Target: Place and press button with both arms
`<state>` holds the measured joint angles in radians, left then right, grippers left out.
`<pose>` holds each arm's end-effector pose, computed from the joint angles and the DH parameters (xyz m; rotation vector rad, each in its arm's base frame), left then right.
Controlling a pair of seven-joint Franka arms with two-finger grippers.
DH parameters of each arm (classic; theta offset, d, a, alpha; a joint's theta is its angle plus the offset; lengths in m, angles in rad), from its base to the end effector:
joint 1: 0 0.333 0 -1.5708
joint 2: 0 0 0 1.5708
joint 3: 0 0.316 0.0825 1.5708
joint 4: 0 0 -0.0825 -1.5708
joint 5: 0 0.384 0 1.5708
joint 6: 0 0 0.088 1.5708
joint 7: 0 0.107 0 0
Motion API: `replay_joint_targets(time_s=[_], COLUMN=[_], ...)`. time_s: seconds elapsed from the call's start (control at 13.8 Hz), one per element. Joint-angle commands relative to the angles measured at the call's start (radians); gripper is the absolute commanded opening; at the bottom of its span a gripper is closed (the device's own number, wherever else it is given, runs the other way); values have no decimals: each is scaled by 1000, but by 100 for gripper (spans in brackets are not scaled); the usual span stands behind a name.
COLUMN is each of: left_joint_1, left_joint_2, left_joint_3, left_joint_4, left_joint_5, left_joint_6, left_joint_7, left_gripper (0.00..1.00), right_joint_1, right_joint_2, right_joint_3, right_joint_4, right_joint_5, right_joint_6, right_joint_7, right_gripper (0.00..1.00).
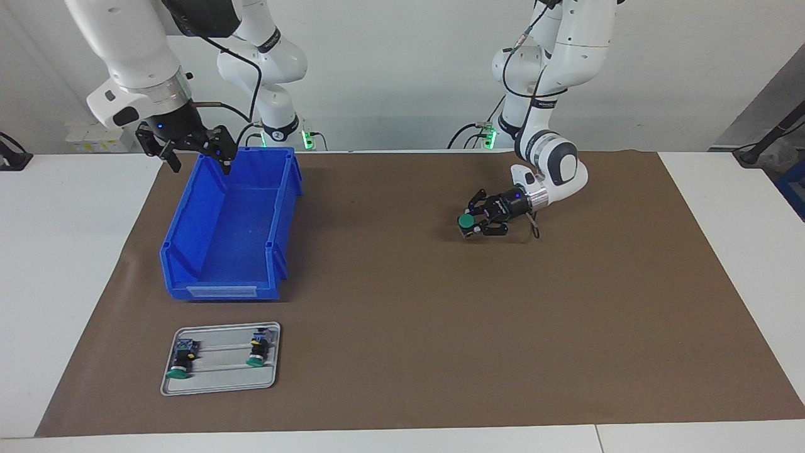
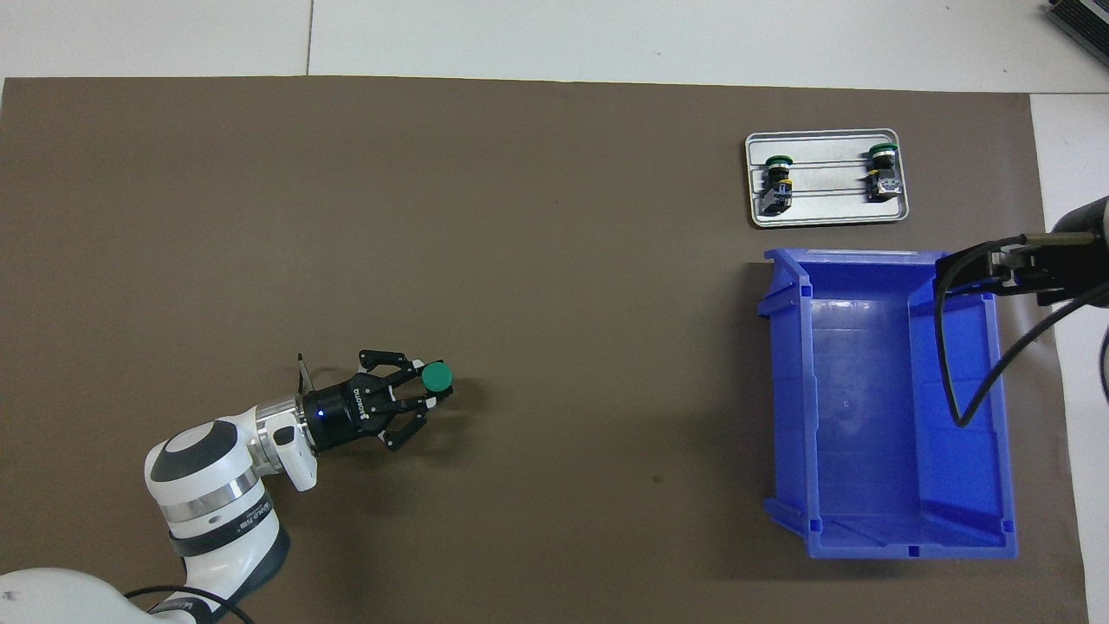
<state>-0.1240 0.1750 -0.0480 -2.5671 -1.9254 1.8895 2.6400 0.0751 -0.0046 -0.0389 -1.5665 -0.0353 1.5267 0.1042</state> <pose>0.4126 -0.1429 0.2109 1.5828 -1.0486 1.2325 0.5483 0.0159 0.6253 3.1019 -0.1070 -0.0507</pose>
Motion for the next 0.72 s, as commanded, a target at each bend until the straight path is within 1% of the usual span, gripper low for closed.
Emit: replay_joint_targets(time_s=[0.0, 0.14, 0.43, 0.58, 0.65], left_joint_1=[-16, -5, 1, 1, 1], left_joint_2=[33, 64, 64, 64, 64], left_joint_3=[8, 10, 10, 11, 11], left_joint_4=[-8, -10, -15, -18, -18], left_joint_5=[-26, -26, -26, -26, -26], left_joint_6=[-38, -105, -124, -127, -127], left_joint_7=[67, 106, 110, 110, 110], left_gripper=[8, 8, 9, 12, 18], right_joint_1=[-6, -6, -6, -6, -6], right_joint_2=[-9, -9, -9, -9, -9], right_joint_3=[2, 2, 2, 2, 2], right_joint_4=[-4, -4, -6, -4, -6], right_joint_5=[12, 12, 12, 12, 12], right_joint_6=[-11, -11, -11, -11, -11], right_joint_7=[-23, -23, -24, -23, -23], right_gripper=[100, 100, 100, 100, 100])
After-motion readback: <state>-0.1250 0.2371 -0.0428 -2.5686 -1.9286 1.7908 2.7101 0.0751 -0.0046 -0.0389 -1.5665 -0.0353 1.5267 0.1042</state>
